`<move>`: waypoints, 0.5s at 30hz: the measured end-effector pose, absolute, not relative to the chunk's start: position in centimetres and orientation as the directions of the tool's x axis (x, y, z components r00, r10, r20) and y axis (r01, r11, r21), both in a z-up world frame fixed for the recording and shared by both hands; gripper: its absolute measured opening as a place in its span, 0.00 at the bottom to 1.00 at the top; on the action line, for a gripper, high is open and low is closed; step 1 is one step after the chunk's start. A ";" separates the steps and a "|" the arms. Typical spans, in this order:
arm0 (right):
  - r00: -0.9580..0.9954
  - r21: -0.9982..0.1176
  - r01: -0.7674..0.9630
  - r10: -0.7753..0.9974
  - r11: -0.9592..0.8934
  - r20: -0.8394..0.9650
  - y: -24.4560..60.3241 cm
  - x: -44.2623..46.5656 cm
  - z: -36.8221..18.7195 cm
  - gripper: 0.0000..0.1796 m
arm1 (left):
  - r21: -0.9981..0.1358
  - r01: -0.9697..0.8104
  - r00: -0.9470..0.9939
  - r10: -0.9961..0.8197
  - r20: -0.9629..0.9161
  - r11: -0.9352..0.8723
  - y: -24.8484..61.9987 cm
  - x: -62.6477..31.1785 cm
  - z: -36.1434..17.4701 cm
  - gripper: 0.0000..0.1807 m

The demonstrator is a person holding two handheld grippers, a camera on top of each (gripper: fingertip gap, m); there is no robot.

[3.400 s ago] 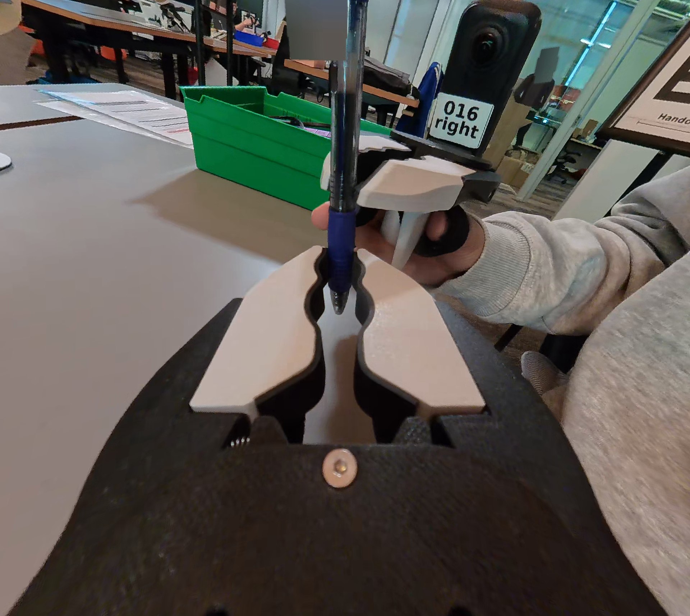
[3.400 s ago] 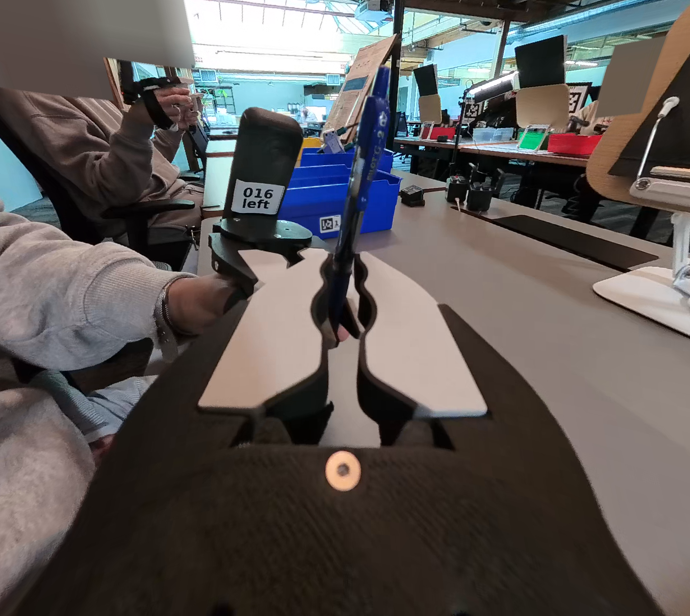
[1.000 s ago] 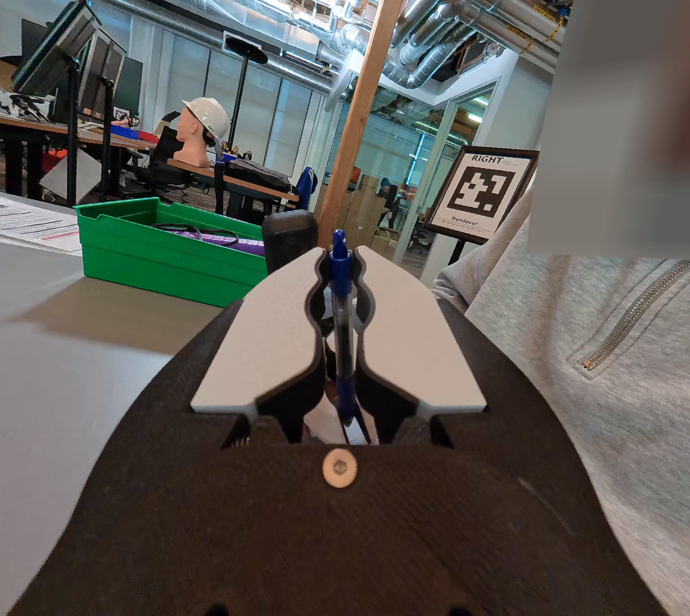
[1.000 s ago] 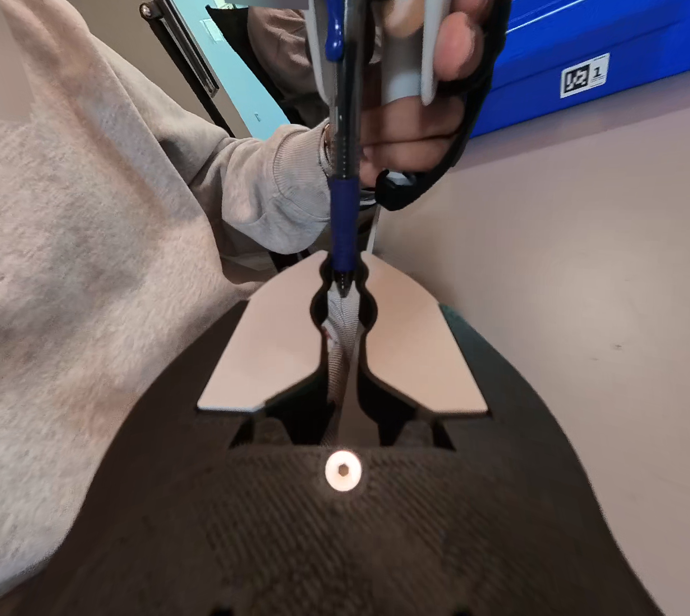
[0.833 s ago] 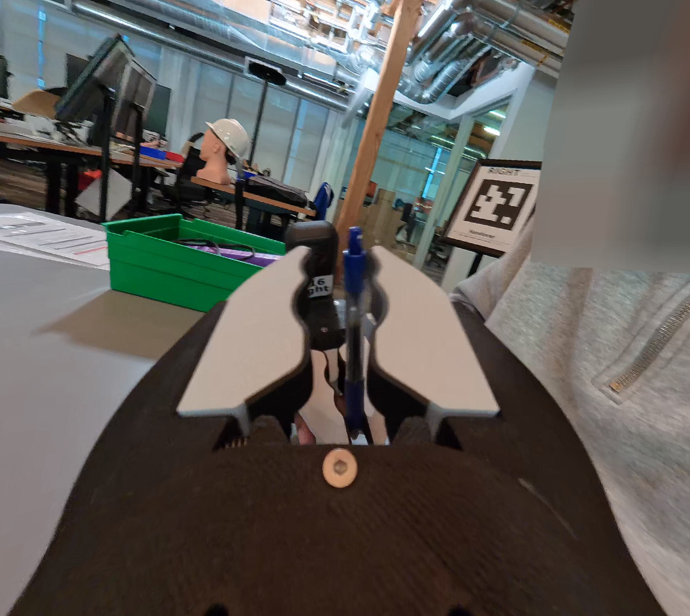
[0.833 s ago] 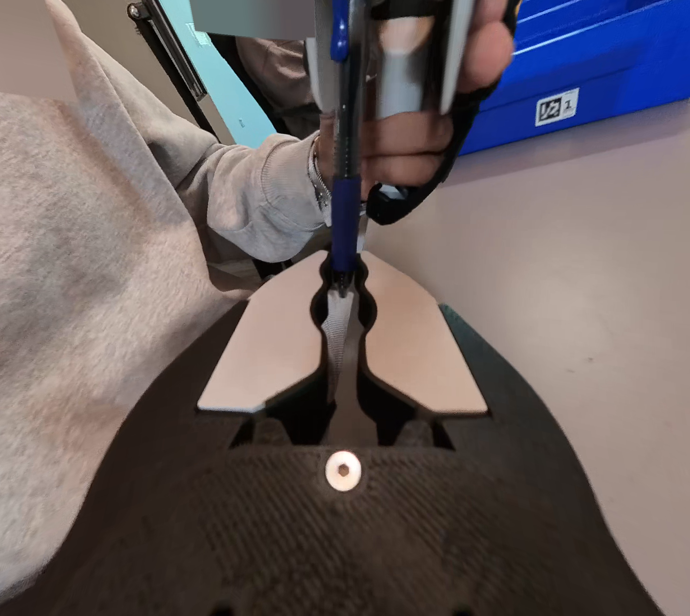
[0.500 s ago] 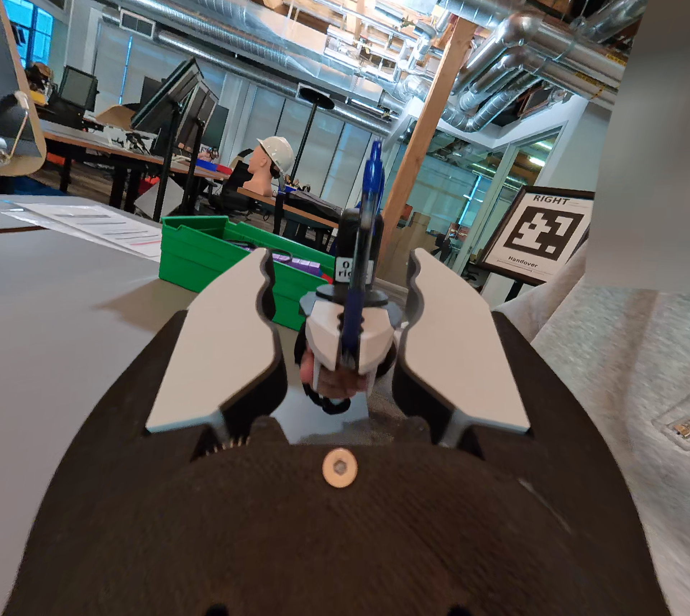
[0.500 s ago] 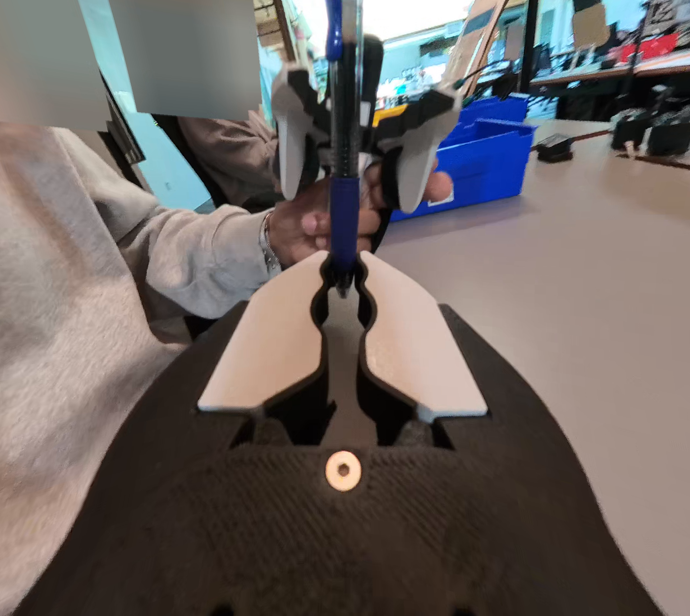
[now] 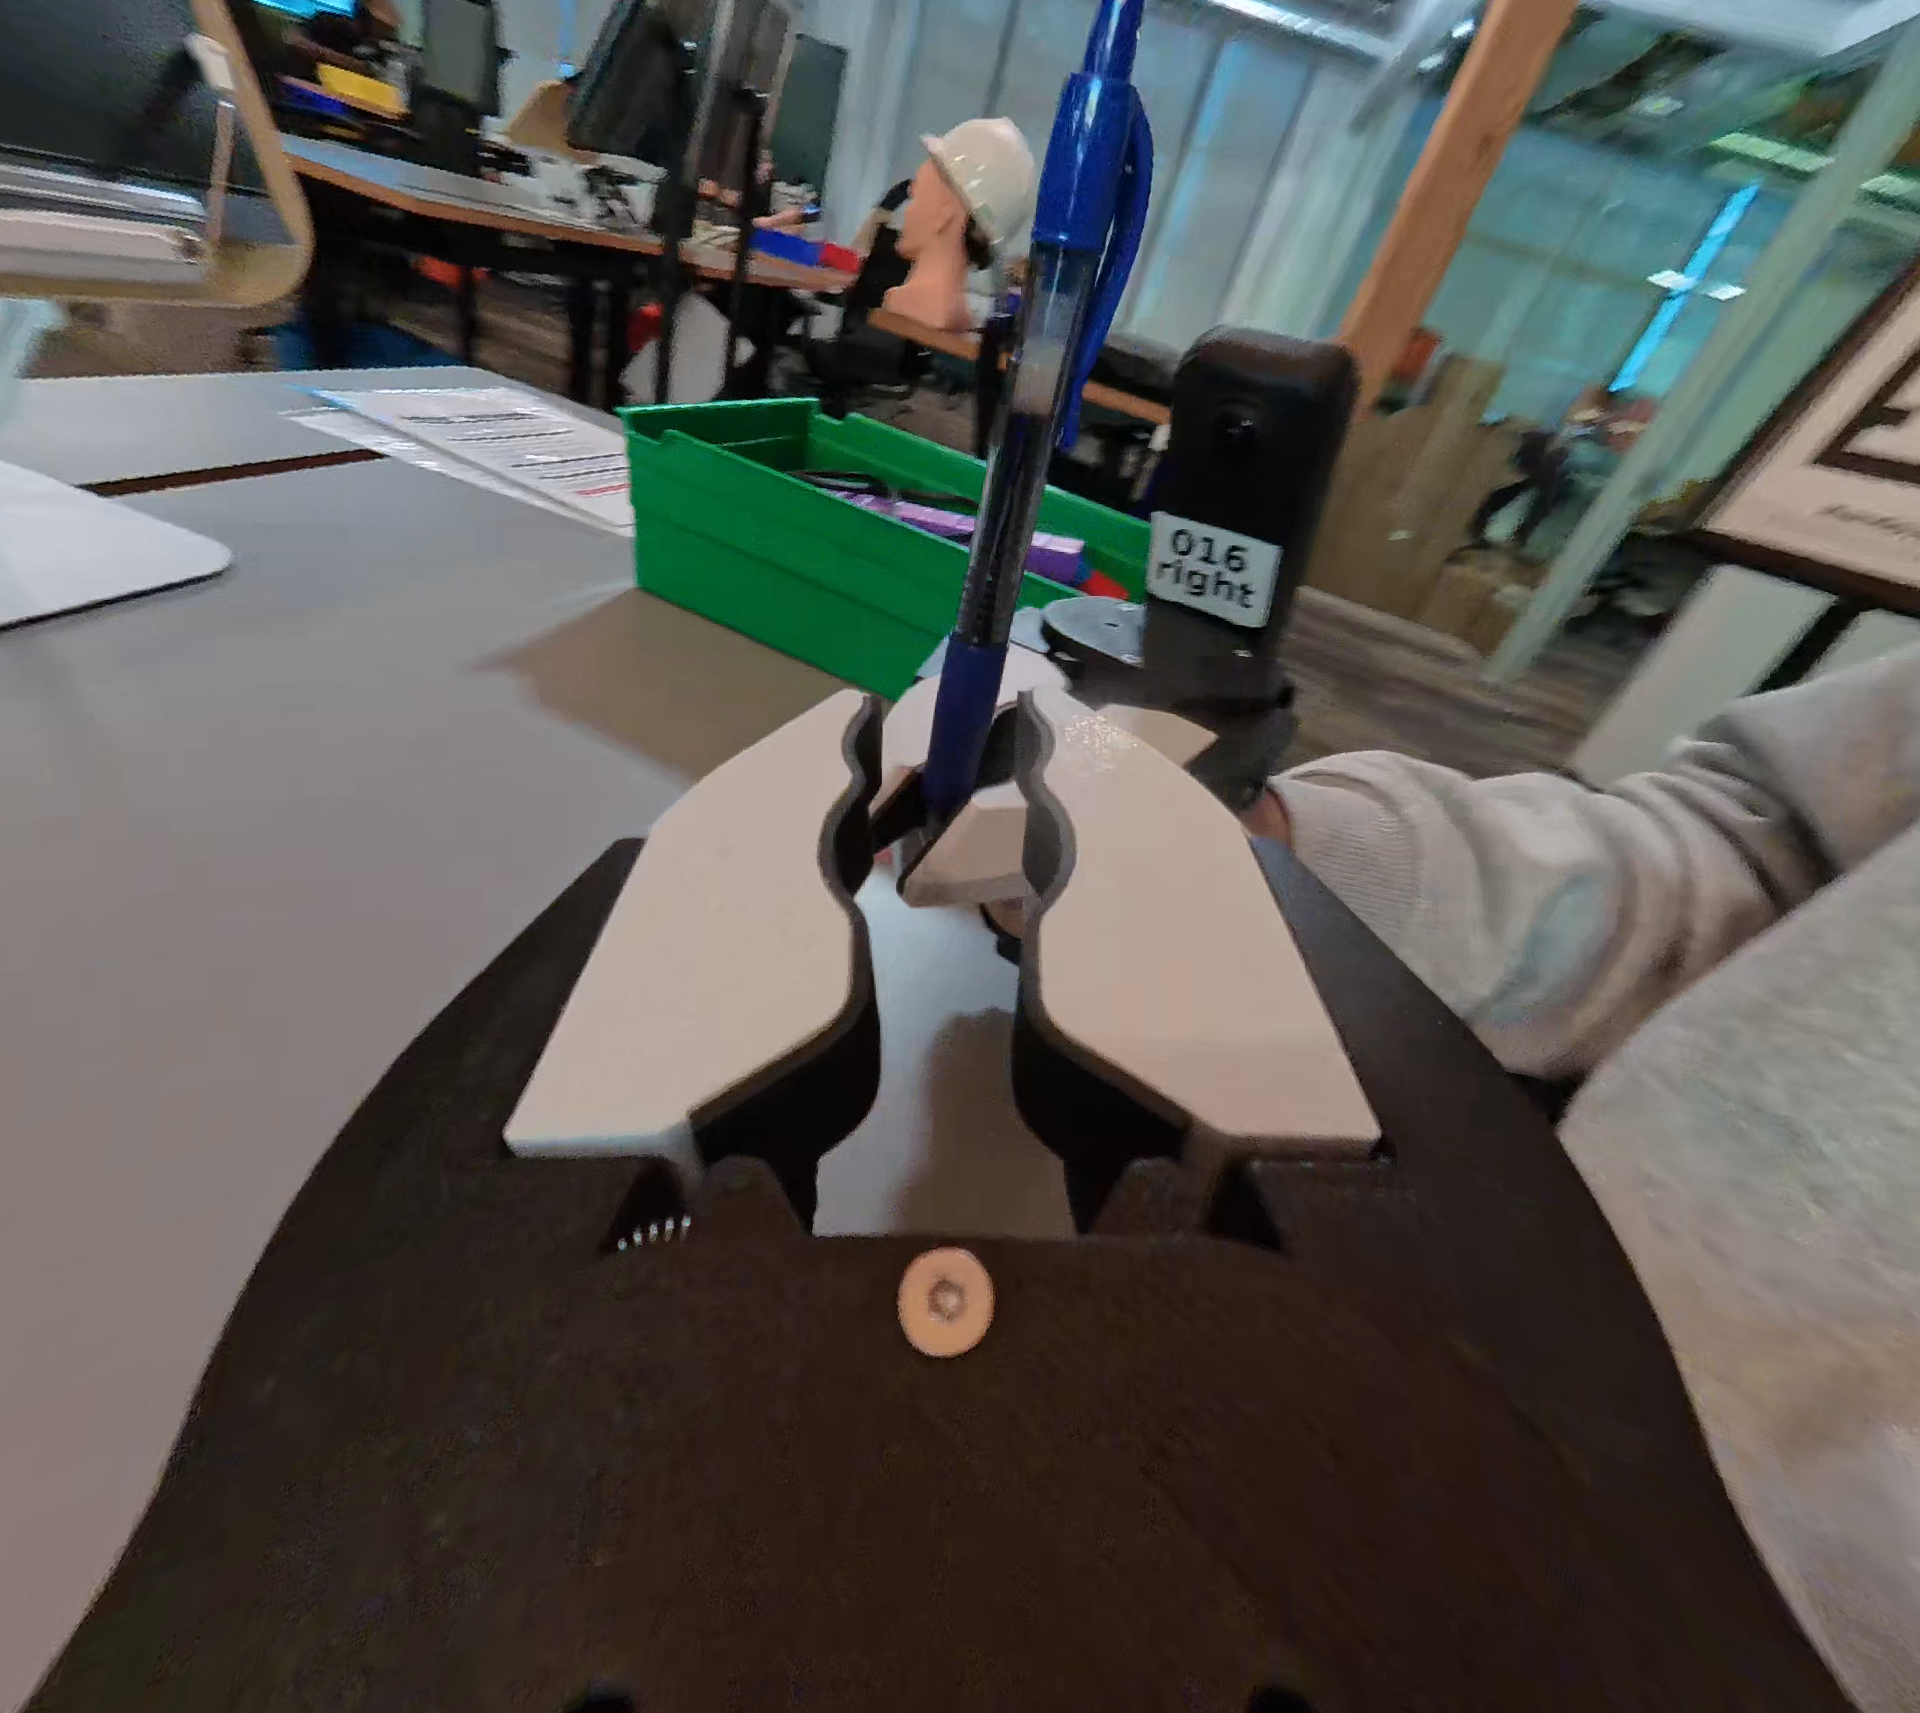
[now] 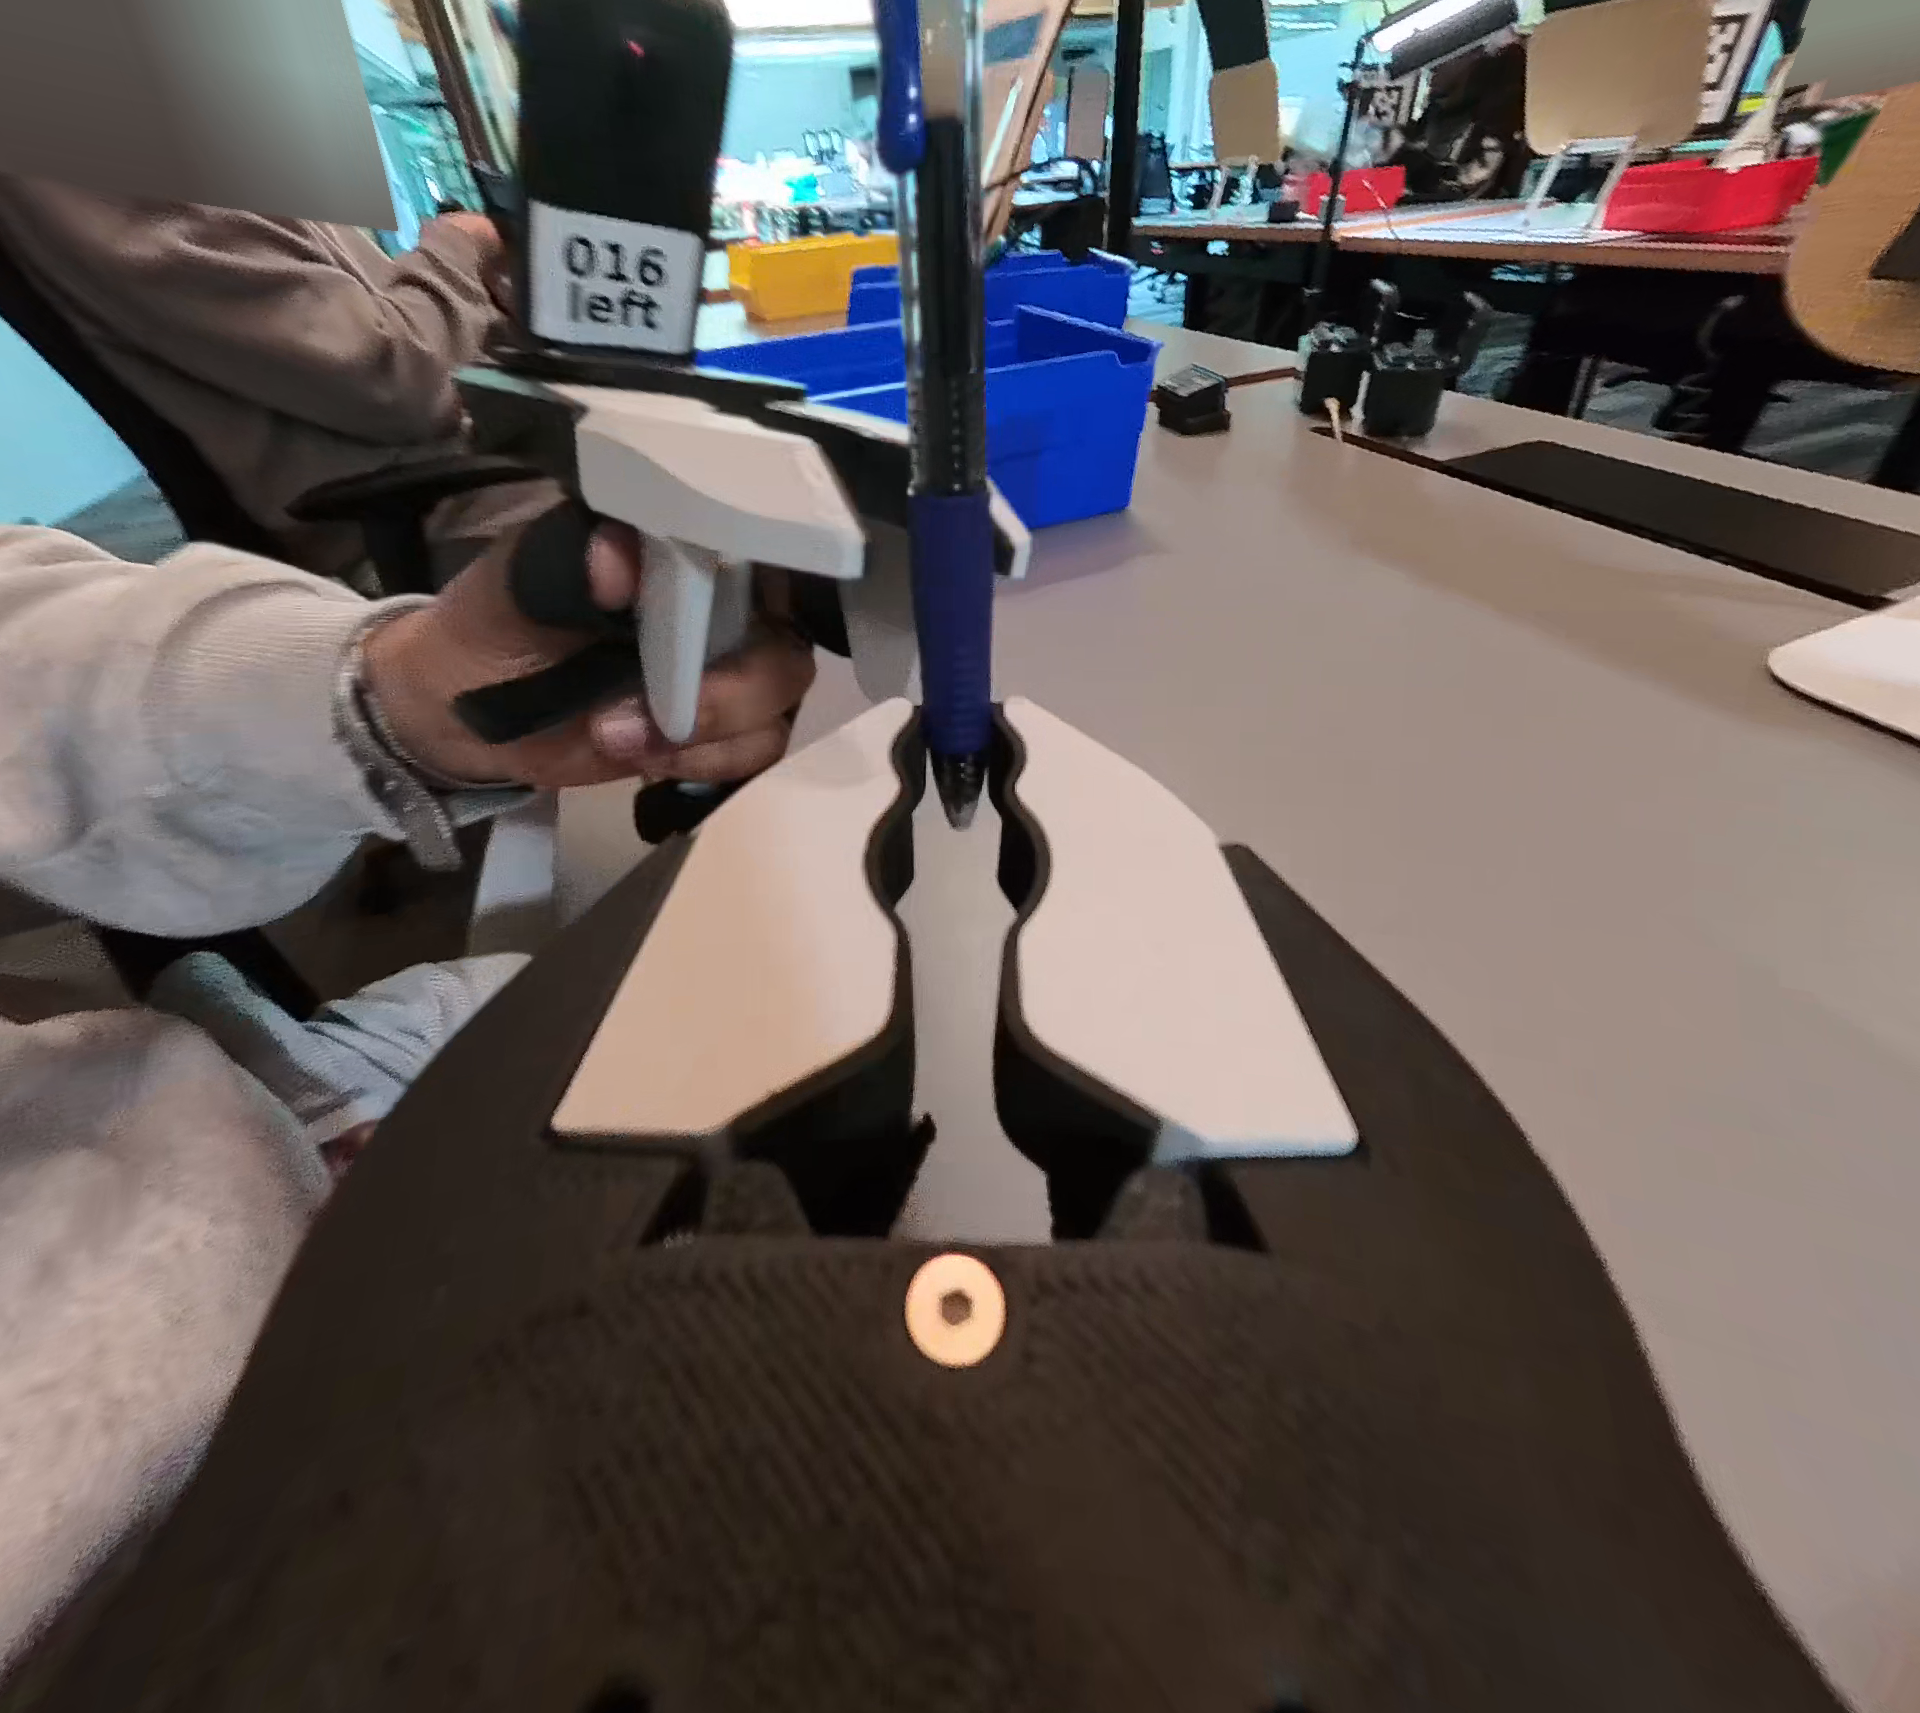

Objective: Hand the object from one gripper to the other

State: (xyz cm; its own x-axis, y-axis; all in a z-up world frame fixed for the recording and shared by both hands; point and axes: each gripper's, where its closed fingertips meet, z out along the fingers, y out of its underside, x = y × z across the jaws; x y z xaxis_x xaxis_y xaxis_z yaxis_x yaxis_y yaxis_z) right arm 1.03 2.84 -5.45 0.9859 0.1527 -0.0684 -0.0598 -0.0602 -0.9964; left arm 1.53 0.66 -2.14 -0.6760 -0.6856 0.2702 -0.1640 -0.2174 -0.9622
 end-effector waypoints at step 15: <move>0.994 -0.998 -0.038 0.102 -0.053 -0.043 3.8 0.7 -5.6 0.23 | -0.988 -0.079 -0.552 -0.819 0.156 -0.135 1.6 1.9 -1.7 0.07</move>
